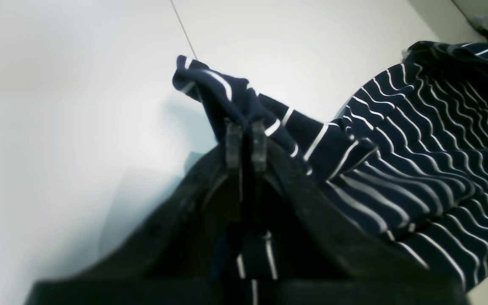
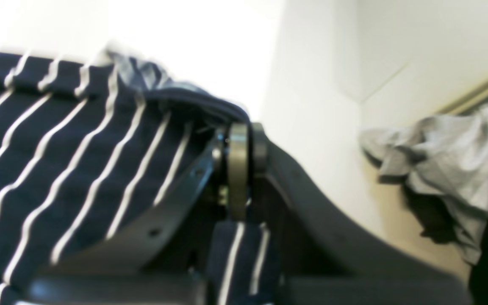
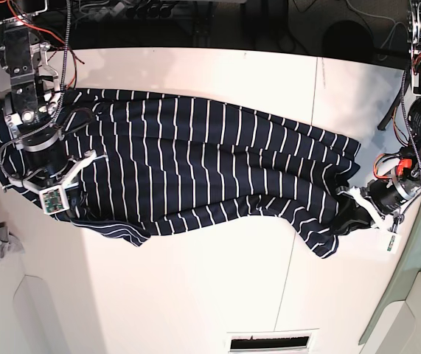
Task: Layout the t-shirt on the table in an organized manner, then fold the t-shirt properly
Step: 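Stretch the striped strip lengthwise, right gripper pulling away from the left gripper, then regrasp the strip end with the left gripper and tuck it inward, then hold both strip ends and pull them apart to flatten the strip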
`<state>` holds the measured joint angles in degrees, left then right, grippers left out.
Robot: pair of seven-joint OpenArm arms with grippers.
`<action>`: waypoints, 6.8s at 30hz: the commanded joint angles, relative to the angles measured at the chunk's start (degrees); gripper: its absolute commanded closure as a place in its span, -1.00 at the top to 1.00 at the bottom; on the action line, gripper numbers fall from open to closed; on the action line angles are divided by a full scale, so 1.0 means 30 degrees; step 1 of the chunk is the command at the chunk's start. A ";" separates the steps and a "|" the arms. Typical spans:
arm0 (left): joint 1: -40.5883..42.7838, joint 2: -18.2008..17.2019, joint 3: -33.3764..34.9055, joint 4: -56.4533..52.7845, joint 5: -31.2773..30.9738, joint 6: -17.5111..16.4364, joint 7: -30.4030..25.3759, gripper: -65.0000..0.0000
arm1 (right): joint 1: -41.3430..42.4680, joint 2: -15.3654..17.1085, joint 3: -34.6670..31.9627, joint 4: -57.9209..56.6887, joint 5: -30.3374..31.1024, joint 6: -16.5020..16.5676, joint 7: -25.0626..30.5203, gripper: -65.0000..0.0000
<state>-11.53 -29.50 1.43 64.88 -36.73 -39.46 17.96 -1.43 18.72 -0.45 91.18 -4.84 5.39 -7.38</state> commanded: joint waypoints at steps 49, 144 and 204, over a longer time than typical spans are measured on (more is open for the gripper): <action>0.0372 -0.0255 -0.1486 0.1464 0.0597 0.2353 0.1333 0.13 | -0.6113 -0.0248 1.0397 0.0313 0.8211 0.6288 -0.1137 -0.84; 0.4320 -0.0860 0.1996 0.6943 0.5042 0.4452 0.1887 -0.29 | -0.4444 -0.0561 1.0739 0.2273 1.0761 0.7861 -0.3067 0.17; 0.4109 -0.0175 0.1996 0.3381 0.6266 0.6011 0.0947 -0.29 | -0.7249 0.2477 0.9406 0.5238 1.0863 0.8502 -0.6426 -1.00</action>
<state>1.56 -29.19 7.90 74.56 -18.15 -21.67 20.99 -23.33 25.21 27.20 106.13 27.38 30.89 -28.12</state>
